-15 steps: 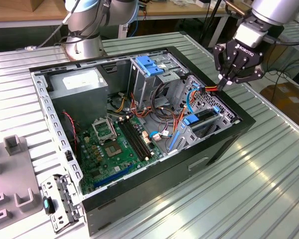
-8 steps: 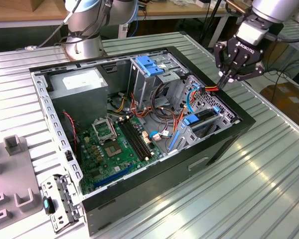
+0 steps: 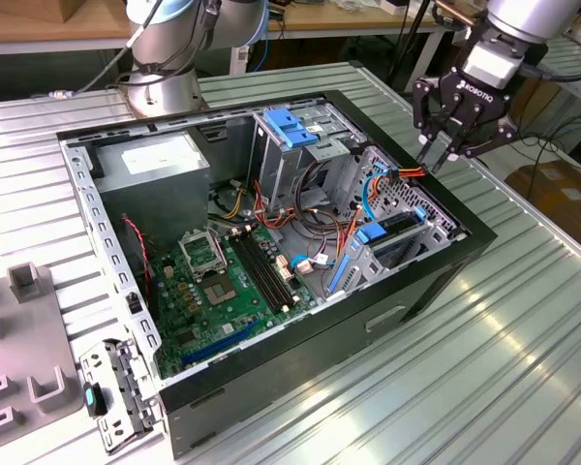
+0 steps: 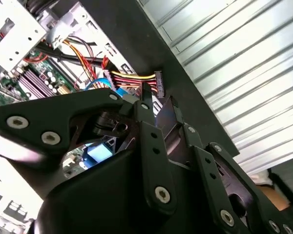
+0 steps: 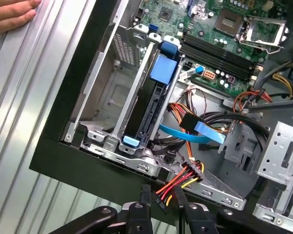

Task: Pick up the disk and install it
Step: 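Insert the first disk wire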

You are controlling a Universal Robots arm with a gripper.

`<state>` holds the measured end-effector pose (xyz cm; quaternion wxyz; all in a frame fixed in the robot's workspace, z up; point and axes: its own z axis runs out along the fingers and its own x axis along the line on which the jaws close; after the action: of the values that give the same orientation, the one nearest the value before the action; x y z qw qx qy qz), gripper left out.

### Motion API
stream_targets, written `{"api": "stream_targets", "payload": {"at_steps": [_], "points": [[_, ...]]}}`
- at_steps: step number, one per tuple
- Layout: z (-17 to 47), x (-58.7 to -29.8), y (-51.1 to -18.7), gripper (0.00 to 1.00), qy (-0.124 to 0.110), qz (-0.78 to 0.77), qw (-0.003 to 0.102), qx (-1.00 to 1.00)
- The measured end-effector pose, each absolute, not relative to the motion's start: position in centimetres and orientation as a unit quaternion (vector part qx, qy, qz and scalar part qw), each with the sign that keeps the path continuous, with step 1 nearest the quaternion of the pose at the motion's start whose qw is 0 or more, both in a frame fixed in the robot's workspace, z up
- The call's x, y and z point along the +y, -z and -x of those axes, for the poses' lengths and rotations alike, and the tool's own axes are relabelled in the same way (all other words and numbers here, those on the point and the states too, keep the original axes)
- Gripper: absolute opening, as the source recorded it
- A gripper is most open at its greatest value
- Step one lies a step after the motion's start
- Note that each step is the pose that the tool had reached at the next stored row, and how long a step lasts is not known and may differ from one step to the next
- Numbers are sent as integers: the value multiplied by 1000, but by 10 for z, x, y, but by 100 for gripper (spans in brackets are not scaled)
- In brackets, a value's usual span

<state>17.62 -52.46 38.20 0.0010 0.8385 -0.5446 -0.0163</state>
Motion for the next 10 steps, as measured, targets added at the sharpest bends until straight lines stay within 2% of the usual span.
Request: {"api": "stream_targets", "payload": {"at_steps": [10], "points": [[-180, -525, -378, 31, 16, -889, 3, -457]]}}
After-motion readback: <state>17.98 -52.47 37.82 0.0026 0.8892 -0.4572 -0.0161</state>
